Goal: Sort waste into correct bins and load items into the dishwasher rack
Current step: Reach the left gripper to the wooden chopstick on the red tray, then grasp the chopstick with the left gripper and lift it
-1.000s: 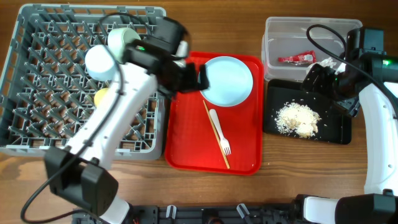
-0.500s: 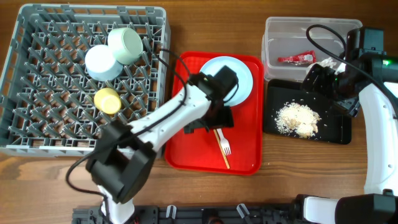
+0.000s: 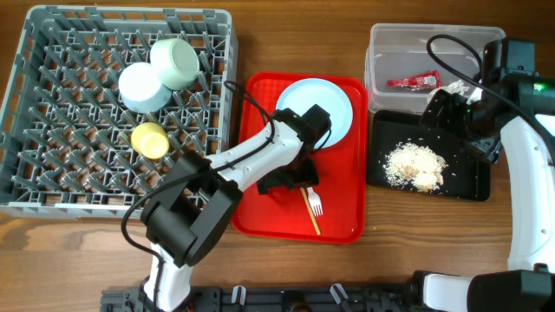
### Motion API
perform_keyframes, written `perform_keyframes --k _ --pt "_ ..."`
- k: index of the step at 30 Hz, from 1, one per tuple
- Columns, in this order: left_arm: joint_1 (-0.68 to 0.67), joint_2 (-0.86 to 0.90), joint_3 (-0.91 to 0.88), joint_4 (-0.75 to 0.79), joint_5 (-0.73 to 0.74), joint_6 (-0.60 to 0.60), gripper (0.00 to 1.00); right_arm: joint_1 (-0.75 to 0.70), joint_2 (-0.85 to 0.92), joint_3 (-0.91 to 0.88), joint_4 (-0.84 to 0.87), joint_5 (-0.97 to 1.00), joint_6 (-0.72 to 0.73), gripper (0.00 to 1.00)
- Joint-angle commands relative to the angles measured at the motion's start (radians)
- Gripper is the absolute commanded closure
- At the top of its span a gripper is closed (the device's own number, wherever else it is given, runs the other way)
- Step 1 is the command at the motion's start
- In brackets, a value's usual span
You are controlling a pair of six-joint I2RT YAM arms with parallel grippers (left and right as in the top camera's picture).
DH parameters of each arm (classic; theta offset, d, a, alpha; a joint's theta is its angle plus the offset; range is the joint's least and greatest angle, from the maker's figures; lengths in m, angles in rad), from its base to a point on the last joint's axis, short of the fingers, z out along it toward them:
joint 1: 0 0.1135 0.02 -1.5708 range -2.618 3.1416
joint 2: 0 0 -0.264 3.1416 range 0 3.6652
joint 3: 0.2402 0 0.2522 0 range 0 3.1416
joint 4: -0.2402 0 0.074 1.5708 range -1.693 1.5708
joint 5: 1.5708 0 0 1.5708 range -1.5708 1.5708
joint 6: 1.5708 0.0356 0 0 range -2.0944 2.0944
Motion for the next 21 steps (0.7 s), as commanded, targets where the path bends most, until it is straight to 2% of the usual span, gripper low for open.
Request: perform_keyframes --k 1,4,8,12,16,18,21 --pt "0.000 0.027 -0.011 0.001 -0.014 -0.011 0.31 -0.003 -0.006 0.004 -0.008 0.017 -0.018 0.00" --pt "0.000 0.027 -0.032 0.019 -0.014 -0.012 0.43 -0.003 -0.006 0.004 -0.013 0.017 -0.018 0.00" --pt "0.001 0.027 -0.083 0.065 -0.014 -0.012 0.50 -0.003 -0.006 0.004 -0.016 0.017 -0.017 0.00" --pt "0.006 0.027 -0.117 0.103 -0.014 -0.012 0.71 -0.003 -0.006 0.004 -0.019 0.017 -0.016 0.00" --pt "0.021 0.027 -0.119 0.116 -0.014 -0.011 0.85 -0.003 -0.006 0.004 -0.022 0.017 -0.016 0.00" --pt "0.034 0.027 -0.119 0.117 -0.014 -0.012 0.96 -0.003 -0.006 0.004 -0.024 0.016 -0.016 0.00" --pt "0.064 0.027 -0.118 0.119 -0.014 -0.011 0.96 -0.003 -0.006 0.004 -0.024 0.016 -0.016 0.00"
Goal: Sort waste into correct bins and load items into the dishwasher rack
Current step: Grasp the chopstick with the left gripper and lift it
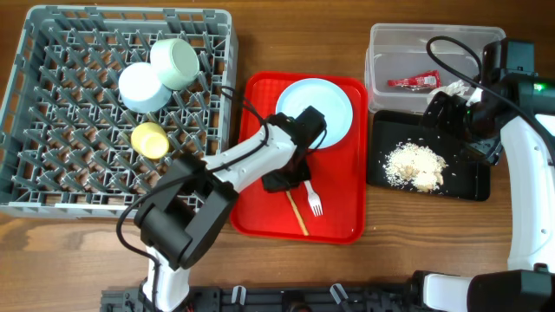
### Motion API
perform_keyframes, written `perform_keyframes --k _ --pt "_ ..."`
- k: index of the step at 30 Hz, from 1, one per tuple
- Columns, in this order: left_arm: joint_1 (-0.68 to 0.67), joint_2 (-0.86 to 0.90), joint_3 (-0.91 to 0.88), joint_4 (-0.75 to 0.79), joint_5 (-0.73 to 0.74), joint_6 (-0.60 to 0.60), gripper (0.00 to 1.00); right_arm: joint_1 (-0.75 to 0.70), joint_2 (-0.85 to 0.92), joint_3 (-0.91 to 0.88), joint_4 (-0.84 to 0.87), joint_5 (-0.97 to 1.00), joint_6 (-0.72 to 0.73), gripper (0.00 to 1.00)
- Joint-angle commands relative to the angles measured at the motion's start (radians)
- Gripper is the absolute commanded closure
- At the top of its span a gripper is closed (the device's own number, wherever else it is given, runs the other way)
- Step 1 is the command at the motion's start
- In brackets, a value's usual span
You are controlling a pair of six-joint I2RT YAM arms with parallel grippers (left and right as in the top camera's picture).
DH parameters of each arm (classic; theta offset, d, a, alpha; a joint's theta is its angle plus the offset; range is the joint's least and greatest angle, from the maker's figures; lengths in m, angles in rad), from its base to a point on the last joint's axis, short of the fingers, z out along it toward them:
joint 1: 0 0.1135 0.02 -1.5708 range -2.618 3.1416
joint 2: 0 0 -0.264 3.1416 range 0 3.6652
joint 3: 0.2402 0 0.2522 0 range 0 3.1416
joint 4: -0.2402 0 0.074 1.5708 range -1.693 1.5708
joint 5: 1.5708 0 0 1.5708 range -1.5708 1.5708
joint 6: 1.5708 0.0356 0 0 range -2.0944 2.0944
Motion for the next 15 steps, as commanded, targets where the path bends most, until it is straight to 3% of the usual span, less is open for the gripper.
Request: perform_keyframes --k 1,5,15 --pt "0.051 0.050 -0.043 0.005 -0.038 0.008 0.96 -0.003 -0.006 0.004 -0.003 0.016 -0.016 0.00" --pt "0.108 0.028 -0.036 0.005 -0.039 0.037 0.96 -0.003 -0.006 0.004 -0.003 0.016 -0.016 0.00" --pt "0.239 -0.189 0.103 0.002 -0.049 0.381 0.96 -0.003 -0.006 0.004 -0.003 0.017 -0.017 0.00"
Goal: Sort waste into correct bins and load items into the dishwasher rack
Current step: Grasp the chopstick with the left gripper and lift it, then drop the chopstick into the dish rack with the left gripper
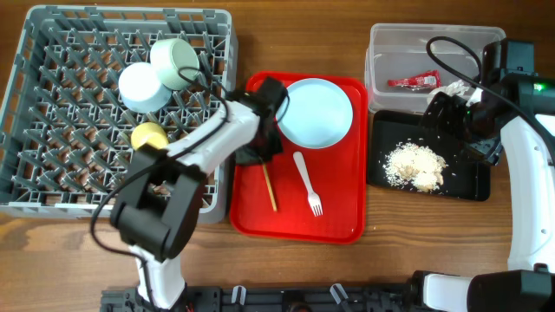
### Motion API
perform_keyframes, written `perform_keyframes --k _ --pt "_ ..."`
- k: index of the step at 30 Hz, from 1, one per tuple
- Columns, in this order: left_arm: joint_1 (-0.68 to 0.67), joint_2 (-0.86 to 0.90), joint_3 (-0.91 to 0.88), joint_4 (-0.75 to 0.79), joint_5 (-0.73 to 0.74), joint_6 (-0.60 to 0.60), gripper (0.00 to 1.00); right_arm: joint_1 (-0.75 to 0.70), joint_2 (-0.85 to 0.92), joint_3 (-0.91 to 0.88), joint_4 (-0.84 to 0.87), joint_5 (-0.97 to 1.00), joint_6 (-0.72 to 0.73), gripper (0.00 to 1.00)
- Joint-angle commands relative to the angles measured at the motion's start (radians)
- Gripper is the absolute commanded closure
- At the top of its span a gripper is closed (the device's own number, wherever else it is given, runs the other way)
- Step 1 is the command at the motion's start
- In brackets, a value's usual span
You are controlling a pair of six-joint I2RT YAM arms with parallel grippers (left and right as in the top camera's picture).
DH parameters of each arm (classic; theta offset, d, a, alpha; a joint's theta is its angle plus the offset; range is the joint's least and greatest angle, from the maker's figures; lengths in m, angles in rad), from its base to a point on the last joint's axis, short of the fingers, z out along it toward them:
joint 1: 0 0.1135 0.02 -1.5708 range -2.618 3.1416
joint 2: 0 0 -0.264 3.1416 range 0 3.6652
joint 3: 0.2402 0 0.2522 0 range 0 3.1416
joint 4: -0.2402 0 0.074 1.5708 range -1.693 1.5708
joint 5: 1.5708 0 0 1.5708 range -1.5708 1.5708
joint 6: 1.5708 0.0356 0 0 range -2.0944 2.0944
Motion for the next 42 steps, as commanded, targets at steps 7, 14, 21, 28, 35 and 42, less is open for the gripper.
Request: perform_keyframes --k 7,14,21,28,35,42 --pt "0.121 -0.312 0.100 0.002 -0.065 0.397 0.96 -0.003 -0.006 0.004 0.000 0.017 -0.016 0.00" --pt "0.228 -0.395 0.100 0.006 -0.066 0.575 0.96 -0.003 -0.006 0.004 -0.001 0.016 -0.017 0.00" --pt "0.297 -0.361 0.099 0.033 -0.069 0.633 0.96 -0.003 -0.006 0.004 -0.001 0.016 -0.016 0.00" --pt "0.304 -0.282 0.099 0.048 -0.069 0.629 0.96 -0.003 -0.006 0.004 -0.001 0.016 -0.016 0.00" --pt "0.305 -0.179 0.099 0.077 -0.118 0.629 0.96 -0.003 -0.006 0.004 -0.002 0.016 -0.017 0.00" --pt "0.305 -0.146 0.099 0.098 -0.126 0.629 0.70 -0.003 -0.006 0.004 -0.002 0.016 -0.016 0.00"
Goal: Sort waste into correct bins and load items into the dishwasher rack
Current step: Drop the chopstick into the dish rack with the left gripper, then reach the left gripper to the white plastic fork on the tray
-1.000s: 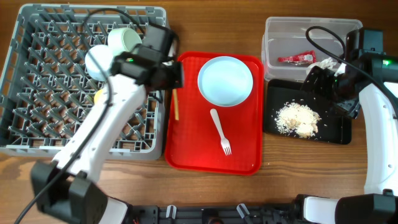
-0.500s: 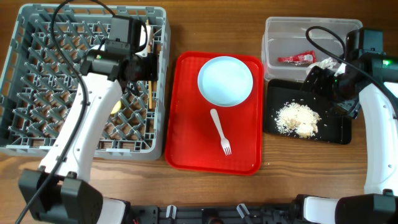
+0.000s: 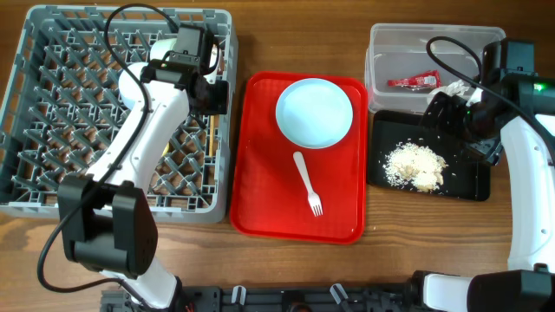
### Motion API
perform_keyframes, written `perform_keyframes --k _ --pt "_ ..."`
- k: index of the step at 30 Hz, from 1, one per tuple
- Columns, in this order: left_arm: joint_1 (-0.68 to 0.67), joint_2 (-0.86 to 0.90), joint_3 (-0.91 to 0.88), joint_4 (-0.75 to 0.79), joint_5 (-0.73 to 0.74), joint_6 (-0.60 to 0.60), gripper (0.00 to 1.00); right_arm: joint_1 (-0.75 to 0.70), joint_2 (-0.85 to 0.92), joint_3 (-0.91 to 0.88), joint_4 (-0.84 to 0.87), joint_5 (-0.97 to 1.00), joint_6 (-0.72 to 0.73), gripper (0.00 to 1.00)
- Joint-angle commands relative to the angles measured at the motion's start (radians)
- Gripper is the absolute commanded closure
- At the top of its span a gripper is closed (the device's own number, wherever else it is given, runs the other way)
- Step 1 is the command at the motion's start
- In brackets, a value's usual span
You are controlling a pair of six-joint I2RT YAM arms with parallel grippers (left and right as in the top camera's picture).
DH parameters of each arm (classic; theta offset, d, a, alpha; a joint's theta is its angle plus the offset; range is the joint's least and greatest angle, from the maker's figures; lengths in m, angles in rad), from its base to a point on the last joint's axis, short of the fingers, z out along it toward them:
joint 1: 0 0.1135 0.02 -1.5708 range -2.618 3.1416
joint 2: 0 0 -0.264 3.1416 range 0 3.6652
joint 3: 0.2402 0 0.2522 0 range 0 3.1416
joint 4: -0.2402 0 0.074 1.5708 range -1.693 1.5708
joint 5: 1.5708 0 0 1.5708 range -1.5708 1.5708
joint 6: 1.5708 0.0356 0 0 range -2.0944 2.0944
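My left gripper (image 3: 211, 97) hangs over the right side of the grey dishwasher rack (image 3: 52, 130), shut on a thin wooden stick (image 3: 210, 139) that points toward the rack's front edge. On the red tray (image 3: 260, 191) lie a light blue plate (image 3: 314, 111) and a white fork (image 3: 306, 178). My right gripper (image 3: 444, 108) hovers at the border of the clear bin (image 3: 390, 52) and the black bin (image 3: 468, 186), a white scrap beside it; its jaws do not show.
The clear bin holds a red packet (image 3: 414, 82). Pale food scraps (image 3: 414, 165) lie in the black bin. Cups in the rack are mostly hidden under my left arm. Cables trail from both arms.
My left gripper has moved from the tray's left edge to above the rack's right side, with the wooden stick in it. The right arm has not moved.
My left gripper was low on the tray over the stick lying beside the fork. Then the stick had shifted left, away from the fork. Later it sat at the tray's left side in the gripper, and now over the rack. The right arm stayed still throughout.
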Motion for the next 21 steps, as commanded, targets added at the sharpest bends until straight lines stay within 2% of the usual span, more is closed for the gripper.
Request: perform_keyframes --k 1,2,3,4,11,15,17,19,21 --pt "0.007 0.010 0.011 0.011 -0.020 0.008 0.64 -0.003 -0.006 0.004 -0.002 0.016 -0.016 0.00" --pt "0.007 0.010 0.011 0.014 -0.020 0.008 0.56 -0.003 -0.006 0.004 -0.002 0.016 -0.017 0.00" --pt "0.007 0.010 0.011 0.016 -0.020 0.008 0.42 -0.003 -0.006 0.004 -0.002 0.016 -0.016 0.00" --pt "0.007 0.010 0.011 0.017 -0.020 0.008 0.39 -0.003 -0.006 0.004 -0.002 0.016 -0.016 0.00" --pt "-0.003 -0.014 0.011 0.016 -0.019 0.005 0.35 -0.003 -0.006 0.004 -0.004 0.017 -0.017 0.00" --pt "-0.044 -0.076 0.011 0.005 0.027 -0.042 0.34 -0.003 -0.006 0.004 -0.003 0.016 -0.016 0.00" --pt "-0.073 -0.095 0.011 -0.003 0.081 -0.111 0.34 -0.003 -0.006 0.004 -0.002 0.016 -0.016 0.00" --pt "-0.120 -0.101 0.011 -0.027 0.137 -0.242 0.25 -0.003 -0.006 0.004 -0.002 0.016 -0.006 0.00" --pt "-0.170 -0.093 0.011 -0.060 0.143 -0.357 0.25 -0.003 -0.006 0.004 -0.002 0.016 0.007 0.00"
